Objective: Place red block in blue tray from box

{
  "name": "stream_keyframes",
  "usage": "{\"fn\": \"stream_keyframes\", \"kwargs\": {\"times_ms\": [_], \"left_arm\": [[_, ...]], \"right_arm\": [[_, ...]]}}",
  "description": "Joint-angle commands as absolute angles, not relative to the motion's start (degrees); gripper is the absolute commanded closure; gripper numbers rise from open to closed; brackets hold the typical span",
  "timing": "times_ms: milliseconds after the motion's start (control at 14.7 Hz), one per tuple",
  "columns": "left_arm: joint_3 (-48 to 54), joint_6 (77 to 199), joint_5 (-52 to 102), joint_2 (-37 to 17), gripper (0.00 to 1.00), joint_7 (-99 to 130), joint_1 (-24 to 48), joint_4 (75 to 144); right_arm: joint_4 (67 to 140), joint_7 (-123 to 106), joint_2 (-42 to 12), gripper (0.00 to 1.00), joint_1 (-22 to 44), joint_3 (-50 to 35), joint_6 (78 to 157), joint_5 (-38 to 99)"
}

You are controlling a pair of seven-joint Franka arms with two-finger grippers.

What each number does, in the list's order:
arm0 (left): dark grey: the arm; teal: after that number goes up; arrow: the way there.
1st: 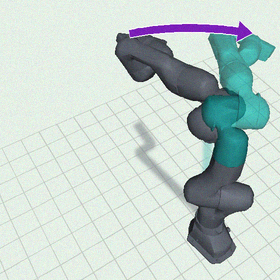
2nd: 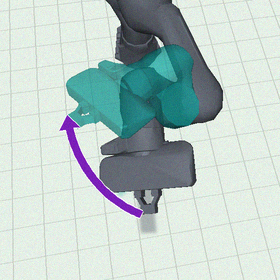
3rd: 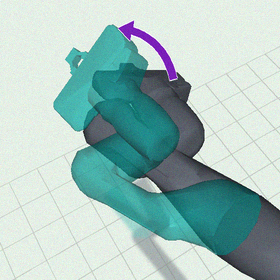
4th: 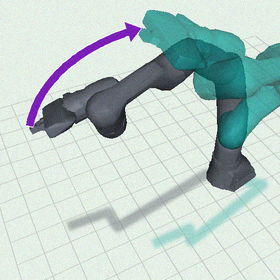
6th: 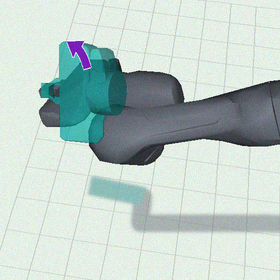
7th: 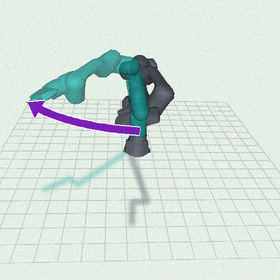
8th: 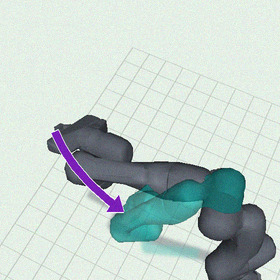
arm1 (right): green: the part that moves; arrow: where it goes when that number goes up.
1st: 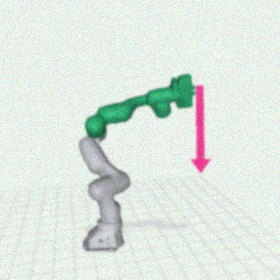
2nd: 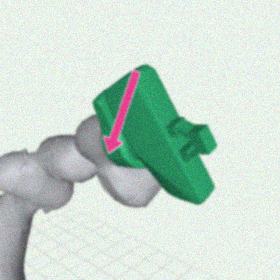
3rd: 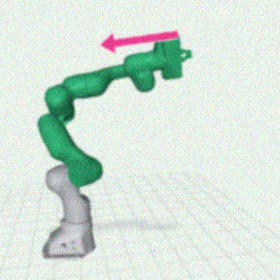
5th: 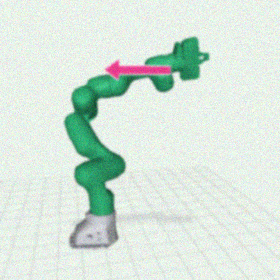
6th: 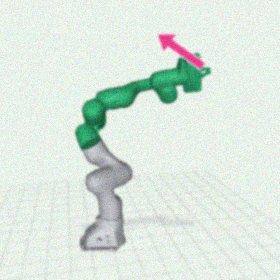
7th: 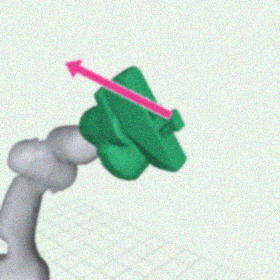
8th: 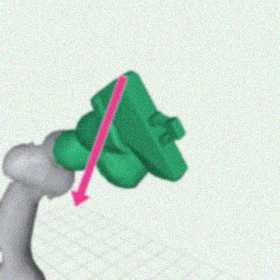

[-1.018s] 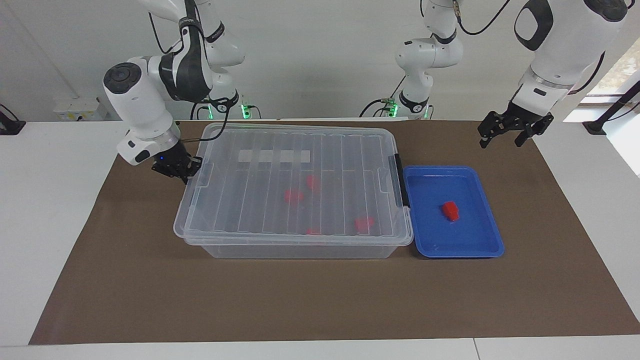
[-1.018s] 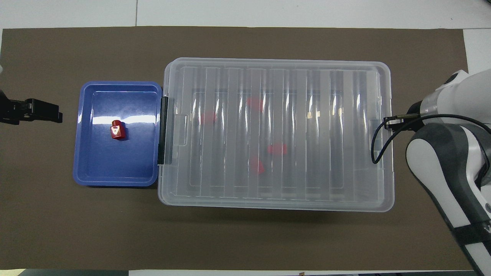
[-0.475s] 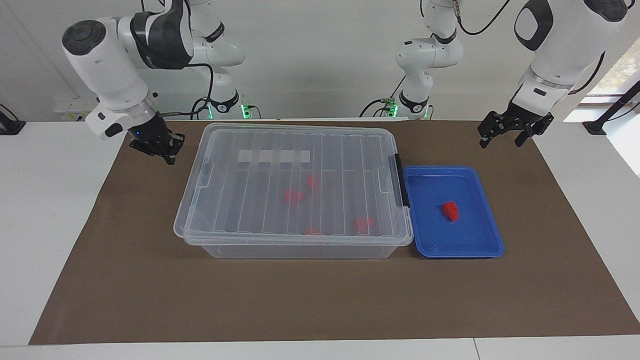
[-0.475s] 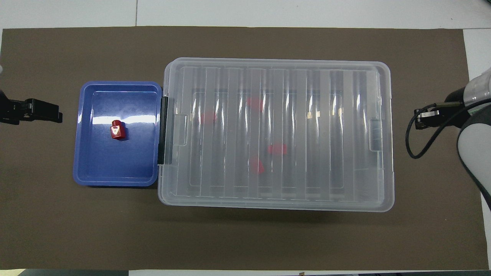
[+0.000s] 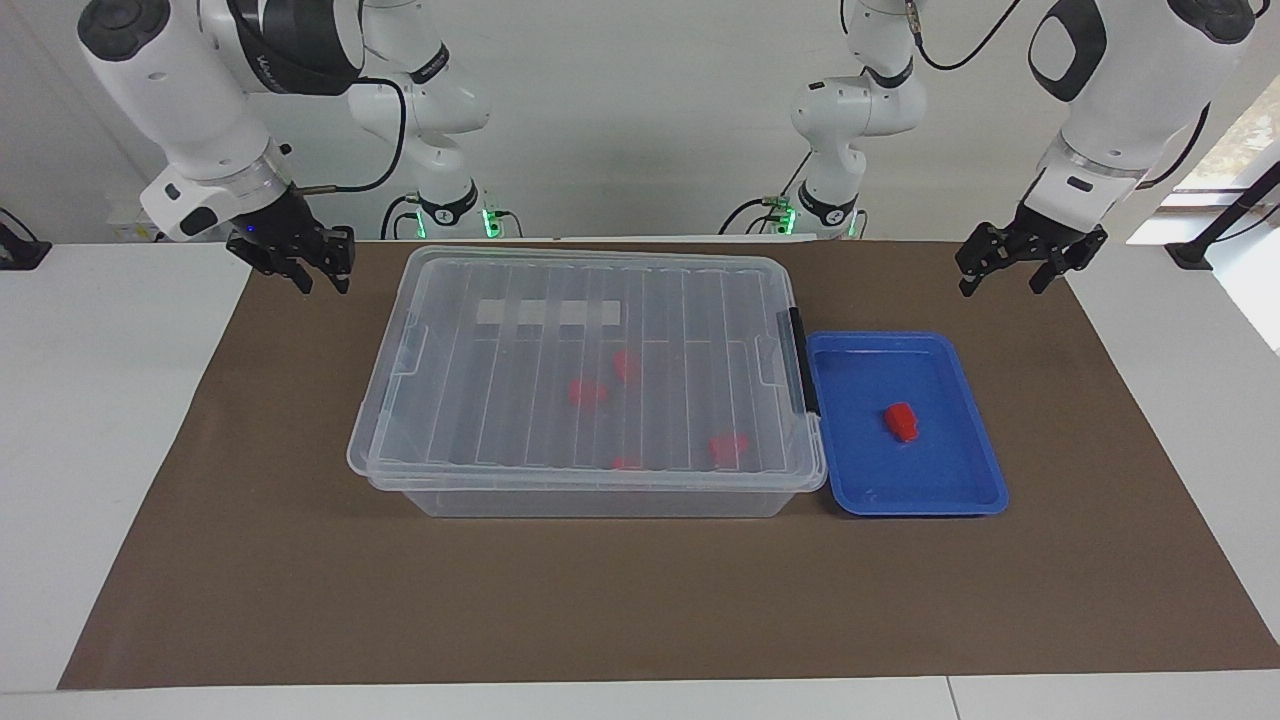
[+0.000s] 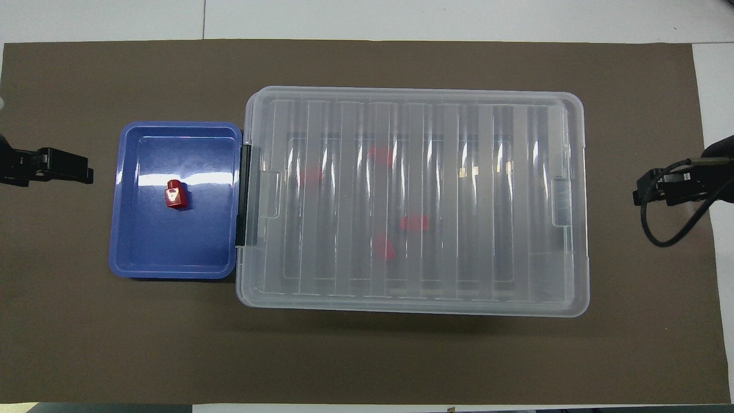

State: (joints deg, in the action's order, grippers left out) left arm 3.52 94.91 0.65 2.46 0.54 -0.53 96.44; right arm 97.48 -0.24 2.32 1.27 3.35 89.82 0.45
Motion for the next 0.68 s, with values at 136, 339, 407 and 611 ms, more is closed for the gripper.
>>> {"fn": "stream_keyframes", "kwargs": {"times_ms": [136, 339, 407, 611], "left_arm": [[3.60, 95.01, -0.26, 4.04, 0.00, 0.44, -0.88, 98.17], [3.60, 95.01, -0.26, 4.04, 0.00, 0.44, -0.88, 98.17], [3.60, 95.01, -0.26, 4.04, 0.00, 0.44, -0.88, 98.17], [3.60, 95.01, -0.26, 4.04, 0.00, 0.44, -0.79, 98.17]], "right_arm": [[94.32, 0.53, 0.97, 0.00, 0.88, 2.20, 89.38, -1.32], [93.26, 0.44, -1.31, 0.00, 1.23, 2.29, 88.95, -1.32], [92.99, 0.44, -1.32, 0.00, 1.14, 2.37, 88.77, -1.23], [92.81, -0.09, -0.62, 0.00, 0.88, 2.81, 88.51, -1.23]]}}
